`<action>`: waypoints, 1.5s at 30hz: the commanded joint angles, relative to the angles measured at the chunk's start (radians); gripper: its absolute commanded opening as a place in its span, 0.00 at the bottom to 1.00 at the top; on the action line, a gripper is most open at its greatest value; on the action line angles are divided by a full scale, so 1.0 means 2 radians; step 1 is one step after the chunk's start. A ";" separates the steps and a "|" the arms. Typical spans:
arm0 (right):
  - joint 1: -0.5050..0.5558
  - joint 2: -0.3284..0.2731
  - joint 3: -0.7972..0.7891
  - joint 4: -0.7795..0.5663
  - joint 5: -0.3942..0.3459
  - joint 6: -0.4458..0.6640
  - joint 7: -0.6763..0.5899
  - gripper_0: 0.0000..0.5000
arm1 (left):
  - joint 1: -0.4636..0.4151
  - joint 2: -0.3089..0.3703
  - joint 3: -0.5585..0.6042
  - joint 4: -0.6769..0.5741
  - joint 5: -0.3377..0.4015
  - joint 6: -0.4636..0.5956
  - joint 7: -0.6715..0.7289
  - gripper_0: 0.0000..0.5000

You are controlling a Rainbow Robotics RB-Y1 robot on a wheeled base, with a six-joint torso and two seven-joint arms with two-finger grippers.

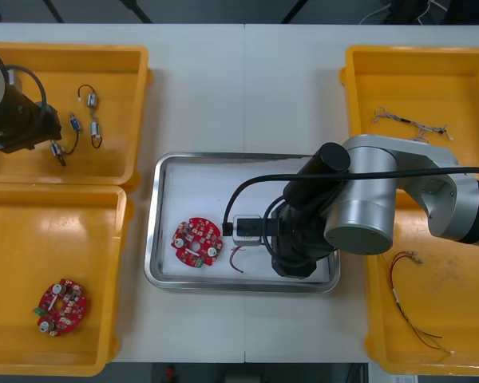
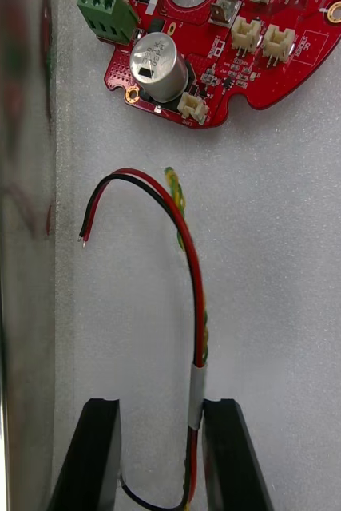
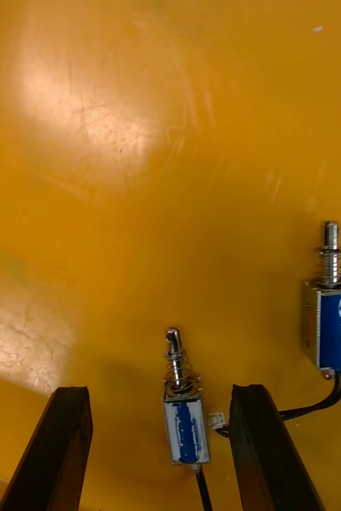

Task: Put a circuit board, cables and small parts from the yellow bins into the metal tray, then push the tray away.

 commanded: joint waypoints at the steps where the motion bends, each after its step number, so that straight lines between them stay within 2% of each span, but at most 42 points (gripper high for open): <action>1: -0.018 -0.007 0.003 -0.011 0.005 -0.010 -0.013 1.00 | -0.024 0.000 0.000 0.005 0.012 -0.005 0.030 1.00; 9: -0.018 -0.038 -0.023 -0.045 -0.008 -0.005 -0.016 1.00 | -0.025 -0.008 0.000 0.016 0.024 -0.005 0.028 1.00; 14: -0.018 -0.053 -0.073 -0.065 -0.044 0.036 -0.021 1.00 | -0.025 -0.009 -0.011 0.018 0.024 -0.007 0.028 1.00; 18: -0.018 -0.058 -0.131 -0.065 -0.084 0.089 -0.030 1.00 | -0.025 -0.009 -0.029 0.020 0.028 -0.020 0.032 1.00; 21: -0.018 -0.058 -0.161 -0.063 -0.095 0.119 -0.036 1.00 | -0.025 -0.009 -0.030 0.021 0.032 -0.020 0.031 1.00; 26: -0.018 -0.059 -0.225 -0.052 -0.124 0.179 -0.112 1.00 | -0.025 -0.009 -0.040 0.027 0.043 -0.020 0.031 1.00; 28: -0.018 -0.059 -0.232 -0.051 -0.125 0.188 -0.127 1.00 | -0.025 -0.009 -0.043 0.028 0.044 -0.021 0.031 1.00; 30: -0.018 -0.063 -0.256 -0.047 -0.126 0.214 -0.175 1.00 | -0.025 -0.009 -0.044 0.030 0.047 -0.027 0.031 1.00; 32: -0.018 -0.068 -0.268 -0.044 -0.126 0.225 -0.198 1.00 | -0.024 -0.009 -0.044 0.031 0.048 -0.028 0.028 0.88; 33: -0.018 -0.068 -0.268 -0.044 -0.126 0.225 -0.198 1.00 | -0.024 -0.009 -0.044 0.031 0.048 -0.028 0.028 0.88; 34: -0.019 -0.074 -0.280 -0.039 -0.128 0.233 -0.222 1.00 | -0.025 -0.009 -0.045 0.032 0.048 -0.030 0.028 0.51; 35: -0.018 -0.077 -0.287 -0.035 -0.130 0.238 -0.240 1.00 | -0.025 -0.009 -0.045 0.032 0.049 -0.030 0.028 0.20; 36: -0.018 -0.080 -0.291 -0.031 -0.130 0.242 -0.254 1.00 | -0.024 -0.009 -0.045 0.032 0.049 -0.030 0.028 0.03; 37: -0.018 -0.083 -0.294 -0.028 -0.131 0.244 -0.264 1.00 | -0.025 -0.009 -0.045 0.032 0.049 -0.030 0.028 0.00; 45: -0.018 -0.101 -0.318 0.003 -0.126 0.257 -0.365 1.00 | -0.025 -0.009 -0.045 0.032 0.044 -0.035 0.026 0.00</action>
